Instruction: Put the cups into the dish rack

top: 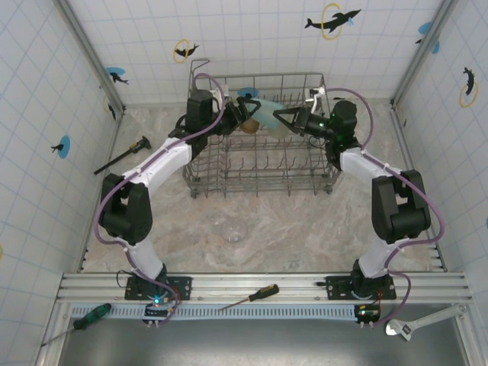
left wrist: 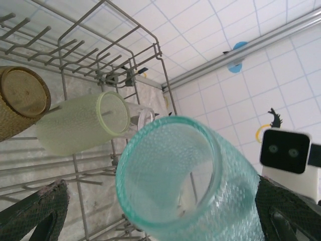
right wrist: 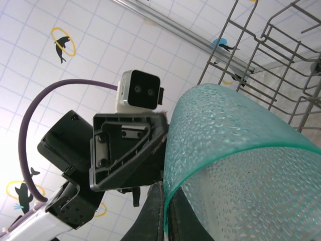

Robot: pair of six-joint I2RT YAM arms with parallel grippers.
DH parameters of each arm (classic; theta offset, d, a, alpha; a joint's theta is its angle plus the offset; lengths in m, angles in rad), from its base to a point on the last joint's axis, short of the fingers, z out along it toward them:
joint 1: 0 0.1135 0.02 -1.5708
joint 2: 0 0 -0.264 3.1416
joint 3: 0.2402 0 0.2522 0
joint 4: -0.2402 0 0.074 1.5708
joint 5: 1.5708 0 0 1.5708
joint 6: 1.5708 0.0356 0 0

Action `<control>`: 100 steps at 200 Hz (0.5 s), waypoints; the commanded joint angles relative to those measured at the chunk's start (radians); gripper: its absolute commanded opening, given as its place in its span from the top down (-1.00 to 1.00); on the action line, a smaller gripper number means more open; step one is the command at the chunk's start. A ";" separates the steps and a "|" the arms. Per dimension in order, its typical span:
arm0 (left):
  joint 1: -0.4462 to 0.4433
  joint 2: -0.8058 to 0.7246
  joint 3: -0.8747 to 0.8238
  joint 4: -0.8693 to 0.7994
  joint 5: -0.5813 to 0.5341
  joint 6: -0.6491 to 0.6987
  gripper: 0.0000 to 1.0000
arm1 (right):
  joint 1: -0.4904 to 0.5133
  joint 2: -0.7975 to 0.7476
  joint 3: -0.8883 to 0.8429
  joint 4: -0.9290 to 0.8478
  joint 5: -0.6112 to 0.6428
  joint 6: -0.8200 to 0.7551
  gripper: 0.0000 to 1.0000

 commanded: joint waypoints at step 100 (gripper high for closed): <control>0.011 0.051 0.029 0.158 0.064 -0.178 -0.67 | 0.023 0.029 -0.041 0.224 -0.003 0.097 1.00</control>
